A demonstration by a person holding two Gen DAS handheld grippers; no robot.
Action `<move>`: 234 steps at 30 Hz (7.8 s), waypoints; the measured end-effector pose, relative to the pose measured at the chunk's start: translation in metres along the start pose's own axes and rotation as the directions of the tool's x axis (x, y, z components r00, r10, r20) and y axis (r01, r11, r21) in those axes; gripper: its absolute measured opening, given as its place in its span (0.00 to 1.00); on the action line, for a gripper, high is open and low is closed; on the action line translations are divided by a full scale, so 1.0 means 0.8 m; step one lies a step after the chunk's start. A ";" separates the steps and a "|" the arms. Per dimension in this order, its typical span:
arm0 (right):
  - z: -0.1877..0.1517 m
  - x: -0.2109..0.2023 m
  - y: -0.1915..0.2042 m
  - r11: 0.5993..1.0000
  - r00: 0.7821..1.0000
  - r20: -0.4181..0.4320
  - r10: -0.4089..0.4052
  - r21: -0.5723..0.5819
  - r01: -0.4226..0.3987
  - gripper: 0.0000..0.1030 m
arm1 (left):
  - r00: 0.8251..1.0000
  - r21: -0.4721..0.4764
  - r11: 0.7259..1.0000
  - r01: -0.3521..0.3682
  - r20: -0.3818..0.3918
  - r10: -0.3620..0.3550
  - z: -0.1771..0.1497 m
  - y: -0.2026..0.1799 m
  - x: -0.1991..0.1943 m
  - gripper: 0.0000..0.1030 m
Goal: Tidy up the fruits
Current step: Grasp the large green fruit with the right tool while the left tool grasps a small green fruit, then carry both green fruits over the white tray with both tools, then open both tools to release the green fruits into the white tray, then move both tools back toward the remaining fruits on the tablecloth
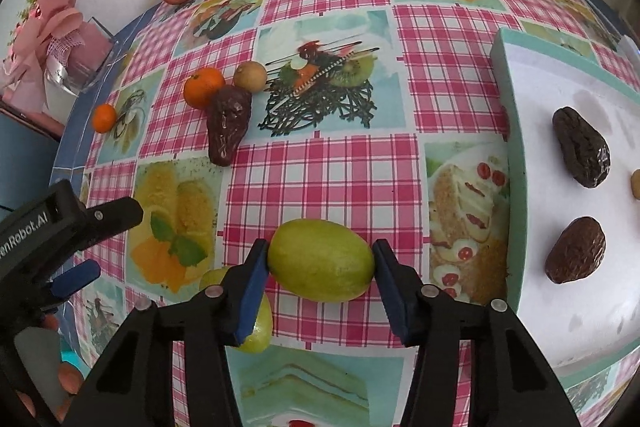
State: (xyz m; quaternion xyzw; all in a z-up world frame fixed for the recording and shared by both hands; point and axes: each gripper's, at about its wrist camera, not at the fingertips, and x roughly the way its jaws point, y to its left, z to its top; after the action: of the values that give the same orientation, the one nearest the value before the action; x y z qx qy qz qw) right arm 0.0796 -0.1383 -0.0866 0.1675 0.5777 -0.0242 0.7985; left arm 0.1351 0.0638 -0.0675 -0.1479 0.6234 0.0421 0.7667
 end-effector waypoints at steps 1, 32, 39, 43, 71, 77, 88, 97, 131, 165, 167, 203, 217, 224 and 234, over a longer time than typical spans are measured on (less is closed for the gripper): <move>0.000 0.000 0.000 1.000 1.000 -0.001 0.002 -0.003 -0.002 0.52 | 1.000 -0.002 1.000 0.004 -0.001 -0.004 0.000 0.000 -0.001 1.00; 0.017 -0.097 -0.094 0.990 0.990 0.118 -0.075 0.130 0.060 0.52 | 0.975 0.232 0.961 0.148 -0.198 -0.103 -0.065 -0.110 0.026 0.63; 0.015 -0.104 -0.095 0.990 0.989 0.130 -0.070 0.132 0.053 0.52 | 0.975 0.212 0.968 0.136 -0.204 -0.092 -0.064 -0.092 0.027 0.46; 0.015 -0.105 -0.095 0.990 0.989 0.130 -0.069 0.134 0.052 0.52 | 0.975 0.213 0.967 0.142 -0.201 -0.099 -0.065 -0.086 0.024 0.40; 0.004 -0.157 -0.253 0.883 0.960 0.189 -0.204 0.460 0.097 0.52 | 0.970 0.304 0.922 0.239 -0.039 -0.239 -0.089 -0.160 -0.062 0.40; -0.010 -0.176 -0.295 0.838 0.942 0.196 -0.273 0.529 0.133 0.52 | 0.969 0.391 0.888 0.240 -0.046 -0.242 -0.116 -0.205 -0.064 0.40; -0.023 -0.202 -0.325 0.807 0.913 0.203 -0.353 0.560 0.188 0.52 | 0.976 0.554 0.805 0.211 -0.076 -0.203 -0.178 -0.275 -0.054 0.40; -0.022 -0.210 -0.323 0.818 0.905 0.208 -0.371 0.534 0.213 0.52 | 0.978 0.604 0.769 0.210 -0.120 -0.172 -0.202 -0.300 -0.037 0.40; -0.027 -0.095 -0.315 0.878 0.968 -0.045 -0.249 0.411 0.245 0.52 | 0.976 0.604 0.771 0.200 -0.195 -0.101 -0.223 -0.312 0.027 0.40; -0.019 -0.129 -0.314 0.877 0.959 0.054 -0.279 0.421 0.231 0.54 | 0.974 0.606 0.762 0.228 -0.132 -0.187 -0.188 -0.297 -0.030 0.50; -0.019 -0.130 -0.312 0.875 0.957 0.059 -0.284 0.423 0.234 0.54 | 0.975 0.591 0.776 0.220 -0.117 -0.187 -0.183 -0.290 -0.031 0.50; -0.010 -0.139 -0.295 0.914 0.954 0.140 -0.264 0.352 0.201 0.87 | 0.989 0.415 0.909 -0.048 0.148 -0.015 -0.125 -0.235 -0.025 1.00; -0.005 -0.144 -0.278 0.934 0.938 0.221 -0.268 0.299 0.196 0.87 | 0.970 0.409 0.909 -0.079 0.242 -0.025 -0.108 -0.227 -0.037 1.00; -0.004 -0.138 -0.266 0.945 0.924 0.265 -0.275 0.253 0.209 0.87 | 0.957 0.421 0.900 -0.111 0.290 -0.018 -0.094 -0.225 -0.042 1.00; -0.002 -0.127 -0.262 0.950 0.936 0.257 -0.242 0.261 0.174 0.87 | 0.939 0.495 0.856 -0.145 0.343 -0.039 -0.081 -0.238 -0.055 1.00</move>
State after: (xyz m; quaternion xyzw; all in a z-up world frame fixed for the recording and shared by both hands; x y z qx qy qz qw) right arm -0.0046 -0.3510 -0.0425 0.1925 0.4638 -0.2008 0.8411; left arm 0.1118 -0.1303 -0.0035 0.0889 0.4735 -0.0792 0.8727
